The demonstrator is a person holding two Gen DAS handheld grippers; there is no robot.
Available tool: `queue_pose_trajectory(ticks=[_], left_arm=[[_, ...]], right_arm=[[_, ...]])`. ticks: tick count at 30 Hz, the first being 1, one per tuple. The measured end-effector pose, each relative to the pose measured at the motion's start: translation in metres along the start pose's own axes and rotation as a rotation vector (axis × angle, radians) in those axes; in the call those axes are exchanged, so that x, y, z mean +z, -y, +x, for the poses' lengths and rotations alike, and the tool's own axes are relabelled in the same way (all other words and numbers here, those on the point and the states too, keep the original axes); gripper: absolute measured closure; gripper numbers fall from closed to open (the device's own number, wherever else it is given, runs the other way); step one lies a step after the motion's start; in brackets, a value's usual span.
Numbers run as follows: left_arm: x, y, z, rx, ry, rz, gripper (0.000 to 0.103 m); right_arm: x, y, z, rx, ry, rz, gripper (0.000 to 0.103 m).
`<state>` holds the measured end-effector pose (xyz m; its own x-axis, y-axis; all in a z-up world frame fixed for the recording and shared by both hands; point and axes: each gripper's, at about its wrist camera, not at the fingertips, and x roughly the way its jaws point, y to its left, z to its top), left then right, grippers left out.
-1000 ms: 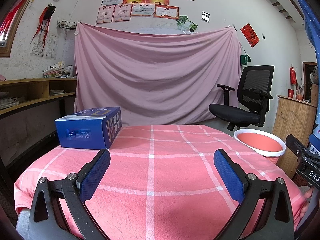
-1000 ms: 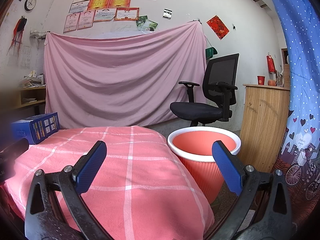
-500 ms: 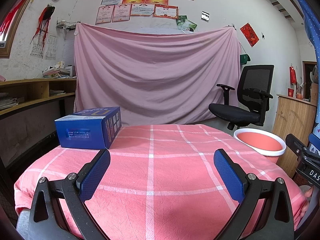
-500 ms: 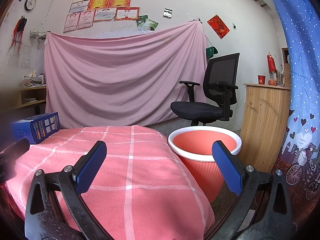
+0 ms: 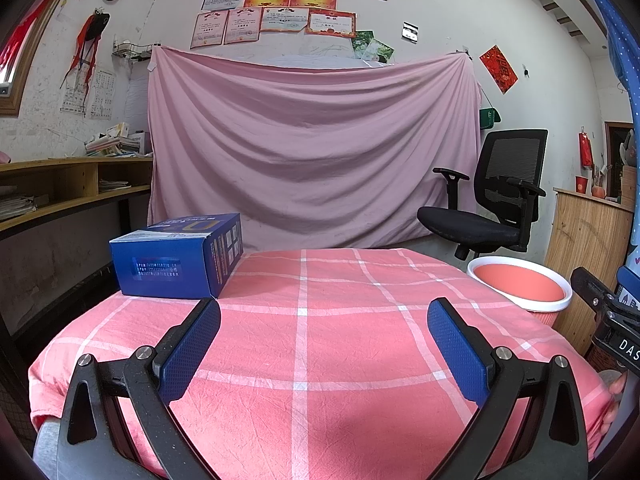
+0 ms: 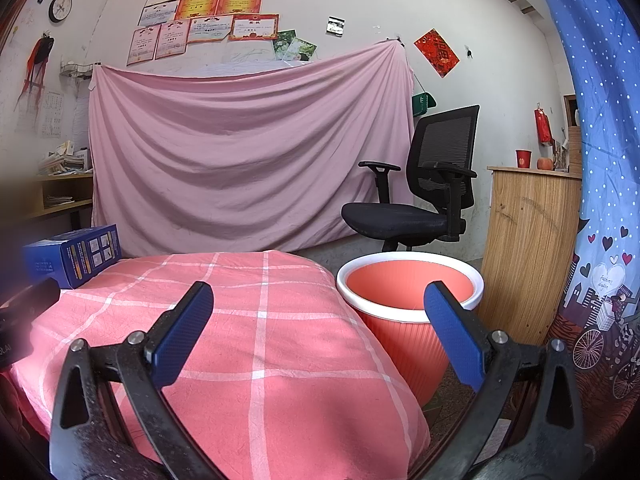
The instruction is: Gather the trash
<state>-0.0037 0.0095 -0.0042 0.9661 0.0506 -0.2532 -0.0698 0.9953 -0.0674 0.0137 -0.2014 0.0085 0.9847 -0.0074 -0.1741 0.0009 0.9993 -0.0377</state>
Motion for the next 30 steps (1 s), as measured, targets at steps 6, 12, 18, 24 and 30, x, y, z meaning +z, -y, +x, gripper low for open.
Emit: queue_pose_trajectory(ticks=[6,12,18,24,30], left_arm=[[0.0001,-0.0003,0.0003,0.002,0.0,0.0,0.002],[0.0008,-0.0028,0.0001,-0.01,-0.002,0.029,0.002],[0.0011,-0.0049,-0.0003,-0.026,-0.002,0.036,0.002],[0.0021,-0.0076,0.0011,-0.028,-0.004,0.036,0.002],[0.0018,-0.0073,0.0,-0.03,-0.004,0.041,0.002]], right_arm=[[0.0006,0.0009,-0.0001,0.0,0.0,0.001,0.0],[0.0009,0.0009,-0.0001,0.0,0.0,0.001,0.0],[0.0005,-0.0003,-0.0001,0.0,0.001,0.002,0.0],[-0.0009,-0.0005,0.0001,0.001,0.0,0.002,0.0],[-0.0021,-0.0038,-0.0008,0.002,-0.003,0.001,0.0]])
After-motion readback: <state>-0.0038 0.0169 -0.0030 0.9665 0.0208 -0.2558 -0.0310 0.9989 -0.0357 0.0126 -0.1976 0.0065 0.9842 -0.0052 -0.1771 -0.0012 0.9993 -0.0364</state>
